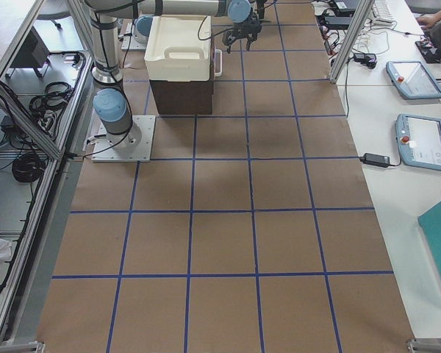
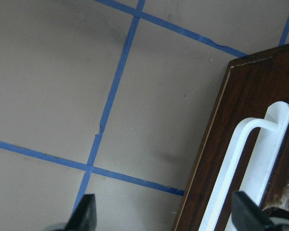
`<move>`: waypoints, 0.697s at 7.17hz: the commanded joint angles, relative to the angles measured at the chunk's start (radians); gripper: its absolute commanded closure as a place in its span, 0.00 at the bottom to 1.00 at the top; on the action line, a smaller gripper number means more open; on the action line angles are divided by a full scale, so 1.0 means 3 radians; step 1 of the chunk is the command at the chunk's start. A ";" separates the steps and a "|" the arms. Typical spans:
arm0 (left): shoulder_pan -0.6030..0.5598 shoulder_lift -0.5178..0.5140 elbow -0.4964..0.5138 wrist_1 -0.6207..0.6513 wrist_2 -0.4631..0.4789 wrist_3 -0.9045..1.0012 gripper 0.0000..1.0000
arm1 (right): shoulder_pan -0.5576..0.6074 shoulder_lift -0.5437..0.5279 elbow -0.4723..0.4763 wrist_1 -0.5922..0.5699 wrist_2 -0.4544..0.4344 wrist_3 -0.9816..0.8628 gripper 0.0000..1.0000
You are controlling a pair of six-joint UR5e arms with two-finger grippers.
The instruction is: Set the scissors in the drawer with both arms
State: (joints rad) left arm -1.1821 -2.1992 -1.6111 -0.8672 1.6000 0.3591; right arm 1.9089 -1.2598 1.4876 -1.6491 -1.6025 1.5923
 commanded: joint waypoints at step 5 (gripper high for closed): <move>0.0131 0.0085 -0.0157 0.0007 -0.0057 0.0158 0.18 | 0.0013 0.0190 0.0006 0.0174 0.0238 0.0286 0.00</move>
State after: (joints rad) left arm -1.1497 -2.1756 -1.6568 -0.8652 1.5815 0.3950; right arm 1.9129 -1.2082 1.4884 -1.6076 -1.5471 1.6718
